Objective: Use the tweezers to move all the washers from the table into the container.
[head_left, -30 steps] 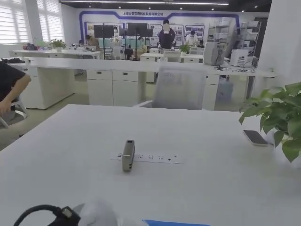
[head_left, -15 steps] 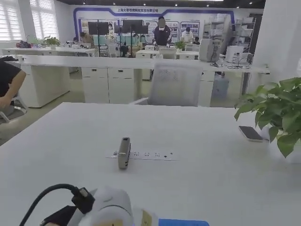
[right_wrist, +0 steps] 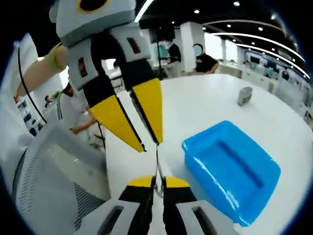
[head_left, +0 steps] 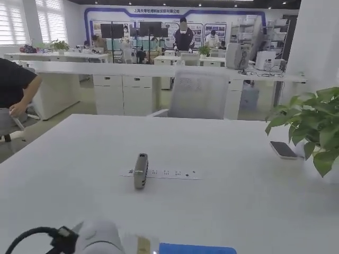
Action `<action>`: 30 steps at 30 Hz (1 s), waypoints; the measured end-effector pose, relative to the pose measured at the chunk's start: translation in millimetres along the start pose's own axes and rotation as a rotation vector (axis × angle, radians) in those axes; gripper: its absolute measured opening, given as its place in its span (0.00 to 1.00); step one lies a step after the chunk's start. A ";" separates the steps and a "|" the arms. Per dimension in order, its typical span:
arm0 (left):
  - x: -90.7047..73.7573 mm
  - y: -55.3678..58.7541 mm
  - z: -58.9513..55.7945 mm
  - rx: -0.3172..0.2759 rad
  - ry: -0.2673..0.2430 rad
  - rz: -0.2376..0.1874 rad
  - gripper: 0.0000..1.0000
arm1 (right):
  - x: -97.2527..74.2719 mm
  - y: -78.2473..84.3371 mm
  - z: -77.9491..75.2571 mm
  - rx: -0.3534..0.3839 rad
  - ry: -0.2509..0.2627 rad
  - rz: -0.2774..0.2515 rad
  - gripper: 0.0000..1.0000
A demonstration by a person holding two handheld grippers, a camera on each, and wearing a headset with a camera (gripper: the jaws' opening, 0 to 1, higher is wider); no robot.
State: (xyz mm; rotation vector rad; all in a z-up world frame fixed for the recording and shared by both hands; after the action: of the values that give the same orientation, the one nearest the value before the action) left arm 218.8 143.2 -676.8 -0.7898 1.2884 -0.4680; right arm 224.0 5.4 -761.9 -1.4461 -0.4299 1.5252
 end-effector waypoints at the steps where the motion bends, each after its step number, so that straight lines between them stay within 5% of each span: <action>1: -2.3 1.4 -0.6 -0.033 -0.017 -0.036 0.04 | -1.5 1.7 -1.3 0.036 -0.005 -0.020 0.02; 4: -10.3 11.5 -7.5 -0.189 -0.070 -0.172 0.15 | -9.1 7.5 -9.3 0.165 -0.018 -0.095 0.02; 6: -14.2 19.7 -12.6 -0.264 -0.104 -0.224 0.22 | -16.2 7.5 -11.2 0.214 -0.016 -0.127 0.02; 13: -21.4 38.4 -32.7 -0.436 -0.248 -0.340 0.43 | -39.1 1.7 -14.8 0.294 -0.017 -0.200 0.02; 19: -25.7 43.5 -46.6 -0.483 -0.391 -0.427 0.51 | -54.4 -7.9 -14.7 0.303 -0.009 -0.231 0.03; 22: -27.3 45.1 -49.1 -0.494 -0.475 -0.466 0.67 | -62.9 -13.2 -16.4 0.292 0.016 -0.240 0.03; 24: -26.1 48.9 -50.2 -0.498 -0.509 -0.459 0.79 | -69.2 -17.0 -18.8 0.284 0.039 -0.253 0.03; 30: -23.3 49.9 -55.6 -0.451 -0.596 -0.447 0.93 | -84.0 -27.2 -30.2 0.263 0.090 -0.282 0.03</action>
State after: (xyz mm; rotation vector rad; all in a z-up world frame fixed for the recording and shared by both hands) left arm 153.9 178.3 -702.7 -1.4847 0.6527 -0.2557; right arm 248.7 -59.6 -699.7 -1.1891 -0.3478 1.2355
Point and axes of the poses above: the centre of the closed fingertips' face, and the gripper's own axes: x roughly forward along the fingers, z roughly to its left, y roughly out of its underside, the point moved 10 cm from there along -x, roughly backward along the fingers, and after that the axes turned 2 degrees about -y, right-handed, at the moved point
